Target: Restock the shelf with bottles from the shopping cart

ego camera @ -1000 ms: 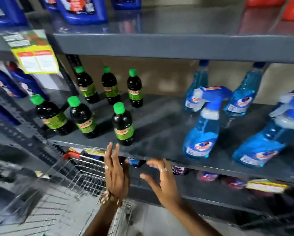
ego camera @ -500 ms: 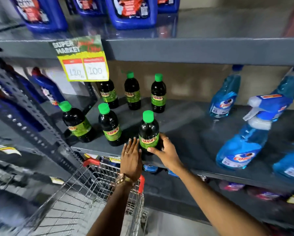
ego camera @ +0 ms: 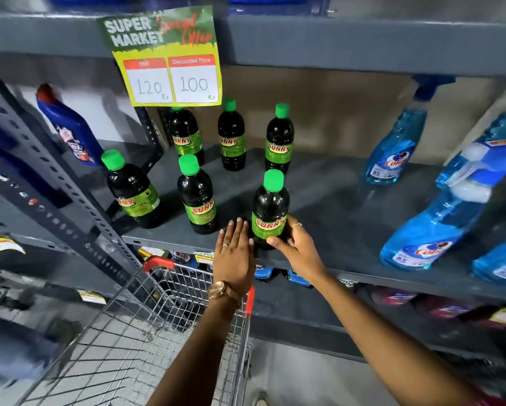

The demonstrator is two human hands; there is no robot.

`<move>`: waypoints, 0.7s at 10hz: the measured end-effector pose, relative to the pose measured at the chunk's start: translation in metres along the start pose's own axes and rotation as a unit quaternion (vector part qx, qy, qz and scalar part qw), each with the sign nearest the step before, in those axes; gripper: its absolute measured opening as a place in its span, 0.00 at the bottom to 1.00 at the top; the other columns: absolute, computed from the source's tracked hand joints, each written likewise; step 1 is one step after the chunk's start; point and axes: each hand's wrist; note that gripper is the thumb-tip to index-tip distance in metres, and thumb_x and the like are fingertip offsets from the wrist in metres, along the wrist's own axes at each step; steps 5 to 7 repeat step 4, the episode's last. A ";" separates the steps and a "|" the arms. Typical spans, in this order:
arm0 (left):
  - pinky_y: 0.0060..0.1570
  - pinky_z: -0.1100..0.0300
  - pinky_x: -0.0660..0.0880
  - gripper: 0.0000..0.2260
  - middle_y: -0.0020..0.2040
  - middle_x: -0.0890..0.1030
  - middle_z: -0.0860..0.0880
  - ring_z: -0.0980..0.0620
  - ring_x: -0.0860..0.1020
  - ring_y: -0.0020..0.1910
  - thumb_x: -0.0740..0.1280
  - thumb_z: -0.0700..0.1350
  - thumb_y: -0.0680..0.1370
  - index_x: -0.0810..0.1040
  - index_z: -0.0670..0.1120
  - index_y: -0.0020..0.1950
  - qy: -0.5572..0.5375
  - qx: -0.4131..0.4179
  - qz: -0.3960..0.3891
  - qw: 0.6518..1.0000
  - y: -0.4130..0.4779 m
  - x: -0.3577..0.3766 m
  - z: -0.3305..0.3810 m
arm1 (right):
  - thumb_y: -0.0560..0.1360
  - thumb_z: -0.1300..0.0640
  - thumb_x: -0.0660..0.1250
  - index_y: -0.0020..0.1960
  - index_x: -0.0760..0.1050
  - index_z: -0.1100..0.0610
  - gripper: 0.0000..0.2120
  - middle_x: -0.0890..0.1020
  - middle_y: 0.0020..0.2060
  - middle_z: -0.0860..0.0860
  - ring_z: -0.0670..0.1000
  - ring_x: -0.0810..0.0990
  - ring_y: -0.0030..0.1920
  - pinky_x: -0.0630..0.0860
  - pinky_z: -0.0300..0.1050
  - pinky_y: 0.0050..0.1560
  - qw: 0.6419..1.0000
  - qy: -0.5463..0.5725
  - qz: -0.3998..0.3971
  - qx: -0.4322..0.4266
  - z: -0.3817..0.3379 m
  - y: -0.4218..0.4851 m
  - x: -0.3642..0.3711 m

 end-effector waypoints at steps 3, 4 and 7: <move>0.77 0.45 0.53 0.28 0.77 0.58 0.40 0.43 0.53 0.78 0.46 0.54 0.80 0.55 0.40 0.76 -0.073 -0.011 0.054 0.996 -0.026 -0.013 0.012 | 0.78 0.57 0.64 0.76 0.56 0.55 0.30 0.66 0.74 0.53 0.52 0.71 0.69 0.70 0.46 0.68 0.998 0.023 0.000 0.065 -0.046 -0.067 -0.035; 0.77 0.46 0.50 0.30 0.78 0.51 0.44 0.45 0.49 0.78 0.47 0.58 0.79 0.48 0.44 0.77 -0.050 0.077 0.098 0.991 -0.043 -0.024 0.041 | 0.80 0.49 0.59 0.66 0.72 0.52 0.16 0.81 0.61 0.52 0.52 0.79 0.61 0.78 0.51 0.61 0.994 0.097 0.032 -0.036 -0.091 -0.096 -0.073; 0.77 0.46 0.50 0.30 0.78 0.51 0.44 0.45 0.49 0.78 0.47 0.58 0.79 0.48 0.44 0.77 -0.050 0.077 0.098 0.991 -0.043 -0.024 0.041 | 0.80 0.49 0.59 0.66 0.72 0.52 0.16 0.81 0.61 0.52 0.52 0.79 0.61 0.78 0.51 0.61 0.994 0.097 0.032 -0.036 -0.091 -0.096 -0.073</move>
Point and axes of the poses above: each hand's wrist, its own y-axis towards the middle knuckle, its own x-axis out of the palm, z = x × y
